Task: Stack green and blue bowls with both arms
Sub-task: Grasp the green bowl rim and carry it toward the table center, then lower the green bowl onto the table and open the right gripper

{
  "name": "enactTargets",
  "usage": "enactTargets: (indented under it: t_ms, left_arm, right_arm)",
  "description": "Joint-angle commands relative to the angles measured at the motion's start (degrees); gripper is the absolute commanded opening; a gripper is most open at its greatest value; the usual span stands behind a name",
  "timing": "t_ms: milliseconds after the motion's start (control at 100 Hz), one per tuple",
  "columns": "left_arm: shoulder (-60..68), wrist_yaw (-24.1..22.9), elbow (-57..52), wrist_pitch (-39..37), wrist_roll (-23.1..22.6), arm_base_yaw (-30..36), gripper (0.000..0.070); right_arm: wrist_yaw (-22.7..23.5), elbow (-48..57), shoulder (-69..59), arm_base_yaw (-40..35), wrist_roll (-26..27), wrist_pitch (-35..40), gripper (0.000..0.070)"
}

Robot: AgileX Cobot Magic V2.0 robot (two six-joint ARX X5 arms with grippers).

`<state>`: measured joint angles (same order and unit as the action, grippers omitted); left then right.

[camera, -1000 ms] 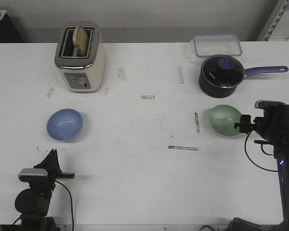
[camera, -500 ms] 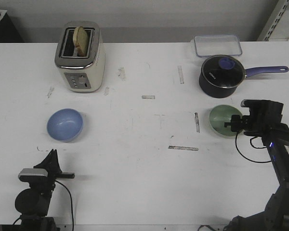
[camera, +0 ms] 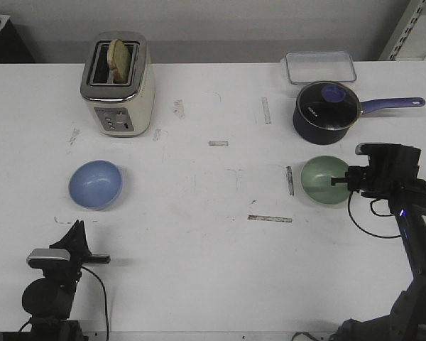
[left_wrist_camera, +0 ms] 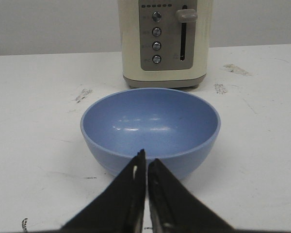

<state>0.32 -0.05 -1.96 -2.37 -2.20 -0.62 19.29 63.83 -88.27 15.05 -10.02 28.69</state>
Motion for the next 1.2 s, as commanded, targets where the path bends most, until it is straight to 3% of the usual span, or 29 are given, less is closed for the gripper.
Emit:
enactTargets:
  t_ms: [0, 180, 400, 710, 890, 1190]
  left_arm:
    - [-0.1, 0.0, 1.2, -0.7, 0.1, -0.1, 0.0001]
    - [-0.1, 0.0, 1.2, -0.7, 0.1, -0.1, 0.0001]
    - [-0.1, 0.0, 1.2, -0.6, 0.1, -0.1, 0.0001]
    - [-0.1, 0.0, 1.2, -0.2, 0.1, -0.1, 0.0001]
    - [-0.1, 0.0, 1.2, -0.2, 0.1, -0.1, 0.0001]
    - [-0.1, 0.0, 1.2, -0.3, 0.1, -0.1, 0.0001]
  right_arm:
    - [1.5, 3.2, 2.6, -1.7, 1.1, 0.7, 0.0000]
    - [1.9, 8.2, 7.6, -10.1, 3.3, 4.7, 0.0000]
    - [1.7, 9.1, 10.1, -26.9, 7.3, 6.2, 0.0000]
    - [-2.0, 9.0, 2.4, -47.6, 7.1, 9.0, 0.0000]
    - [-3.0, 9.0, -4.6, -52.6, 7.0, 6.2, 0.0000]
    - [-3.3, 9.0, -13.6, -53.2, 5.1, 5.2, 0.0000]
